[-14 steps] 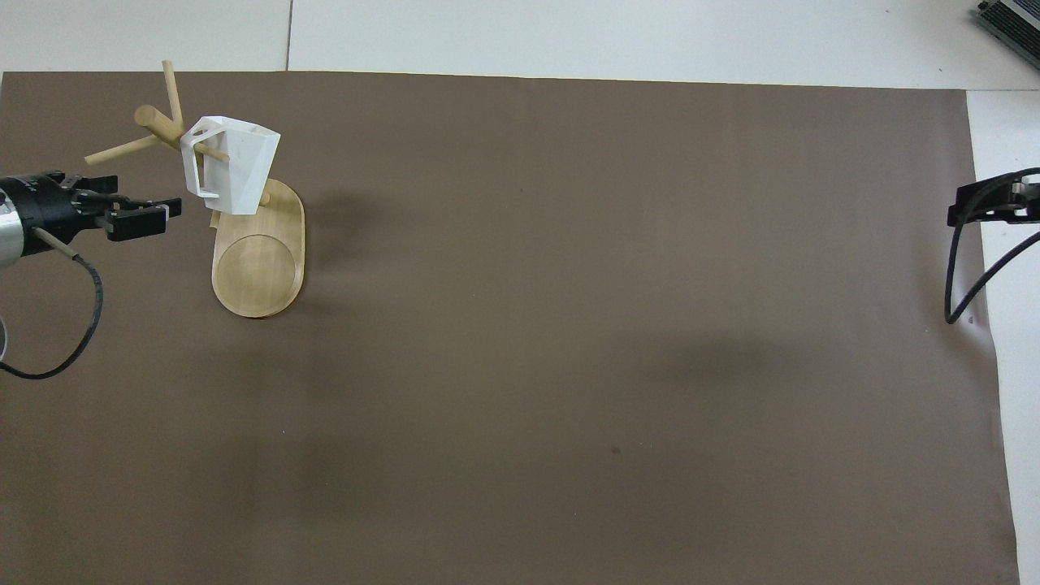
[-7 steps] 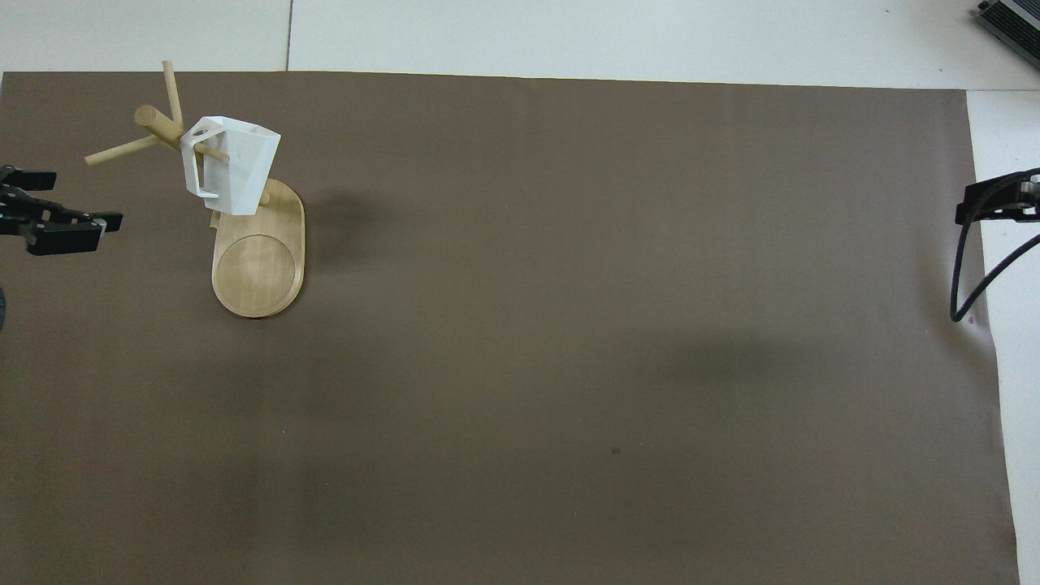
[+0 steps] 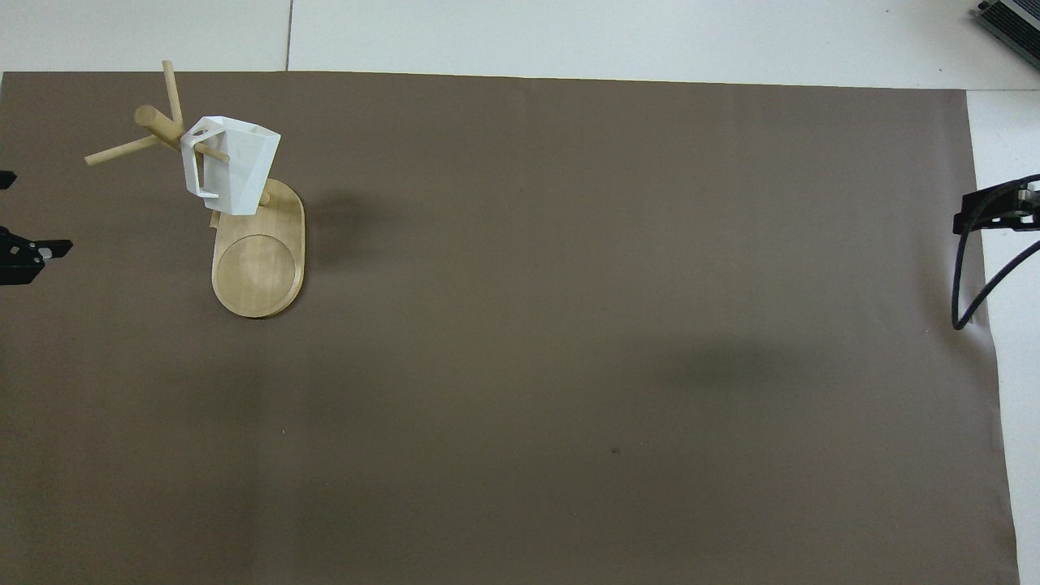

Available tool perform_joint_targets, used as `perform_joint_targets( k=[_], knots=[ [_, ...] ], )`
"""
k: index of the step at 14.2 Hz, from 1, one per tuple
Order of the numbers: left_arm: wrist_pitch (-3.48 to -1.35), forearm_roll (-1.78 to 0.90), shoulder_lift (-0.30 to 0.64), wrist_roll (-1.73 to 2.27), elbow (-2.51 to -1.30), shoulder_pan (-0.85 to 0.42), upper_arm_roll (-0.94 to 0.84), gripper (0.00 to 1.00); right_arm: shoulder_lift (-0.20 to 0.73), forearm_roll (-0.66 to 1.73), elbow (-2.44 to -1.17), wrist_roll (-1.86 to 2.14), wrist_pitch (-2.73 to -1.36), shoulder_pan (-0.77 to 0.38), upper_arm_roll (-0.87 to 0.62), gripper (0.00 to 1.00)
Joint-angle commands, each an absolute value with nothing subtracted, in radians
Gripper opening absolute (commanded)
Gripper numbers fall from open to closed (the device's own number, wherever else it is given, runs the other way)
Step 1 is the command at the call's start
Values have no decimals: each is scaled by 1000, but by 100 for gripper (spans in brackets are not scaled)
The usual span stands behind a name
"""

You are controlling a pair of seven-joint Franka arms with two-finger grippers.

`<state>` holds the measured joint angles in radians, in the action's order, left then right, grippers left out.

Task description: Hang cup on rack

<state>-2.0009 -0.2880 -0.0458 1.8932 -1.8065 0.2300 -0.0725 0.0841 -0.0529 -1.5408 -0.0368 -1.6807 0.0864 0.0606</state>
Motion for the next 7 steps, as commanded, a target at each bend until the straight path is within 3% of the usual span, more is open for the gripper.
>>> perform_joint_targets(
  k=[1,7],
  knots=[
    [-1947,-245,-49,1720,-1775,230,-75,100,71,-29,-1499,-12,-1605,84,60,100],
    [-1934,-212,-51,1242,-1747,219,-80,100,67,-28,-1505,-11,-1578,86,60,100]
  ],
)
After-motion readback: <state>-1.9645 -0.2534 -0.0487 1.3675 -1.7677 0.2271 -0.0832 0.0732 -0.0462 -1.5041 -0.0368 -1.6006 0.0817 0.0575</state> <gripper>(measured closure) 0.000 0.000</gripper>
